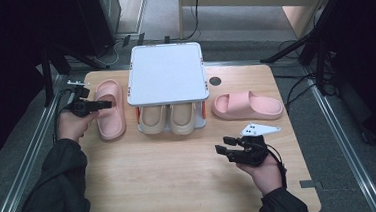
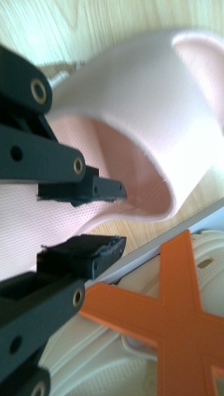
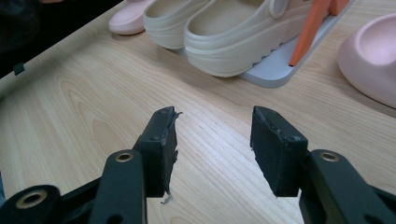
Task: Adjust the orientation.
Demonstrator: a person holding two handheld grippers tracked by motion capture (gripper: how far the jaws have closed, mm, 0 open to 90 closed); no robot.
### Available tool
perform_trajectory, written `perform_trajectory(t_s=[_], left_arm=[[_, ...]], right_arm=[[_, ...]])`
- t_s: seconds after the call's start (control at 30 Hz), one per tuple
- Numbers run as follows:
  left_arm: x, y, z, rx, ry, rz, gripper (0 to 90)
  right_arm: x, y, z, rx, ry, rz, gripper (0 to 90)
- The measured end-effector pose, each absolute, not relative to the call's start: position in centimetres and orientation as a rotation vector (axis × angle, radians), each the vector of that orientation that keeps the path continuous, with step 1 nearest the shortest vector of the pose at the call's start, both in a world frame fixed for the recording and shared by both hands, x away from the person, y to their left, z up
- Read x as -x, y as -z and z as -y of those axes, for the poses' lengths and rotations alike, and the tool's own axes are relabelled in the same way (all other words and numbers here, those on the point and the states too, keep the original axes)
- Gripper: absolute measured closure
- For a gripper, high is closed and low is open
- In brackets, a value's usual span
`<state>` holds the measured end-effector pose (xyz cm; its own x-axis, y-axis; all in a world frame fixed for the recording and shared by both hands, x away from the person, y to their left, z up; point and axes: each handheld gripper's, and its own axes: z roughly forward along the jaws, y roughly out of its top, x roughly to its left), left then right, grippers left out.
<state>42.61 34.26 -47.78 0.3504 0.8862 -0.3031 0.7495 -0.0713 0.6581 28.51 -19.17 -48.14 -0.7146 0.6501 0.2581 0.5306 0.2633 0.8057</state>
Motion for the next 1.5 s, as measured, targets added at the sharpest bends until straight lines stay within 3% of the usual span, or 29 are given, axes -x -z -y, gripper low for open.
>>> perform_trajectory(t_s=[0.23,0.67,1.27,1.5], left_arm=[[-41.5,47.1,-35.8,-1.799,-0.268,-1.468,56.2],[-41.1,49.2,-38.1,-1.739,-0.264,-1.583,48.4],[-43.6,51.6,-37.9,-1.746,-0.272,-1.643,48.9],[-44.2,52.4,-38.1,-1.729,-0.272,-1.643,55.6]], right_arm=[[-29.0,48.1,18.5,-1.092,-1.455,-2.422,51.2],[-29.6,48.2,17.6,-1.070,-1.459,-2.450,51.1],[-28.7,48.4,18.7,-1.114,-1.455,-2.417,51.0],[-28.4,48.5,19.1,-1.141,-1.445,-2.405,51.0]])
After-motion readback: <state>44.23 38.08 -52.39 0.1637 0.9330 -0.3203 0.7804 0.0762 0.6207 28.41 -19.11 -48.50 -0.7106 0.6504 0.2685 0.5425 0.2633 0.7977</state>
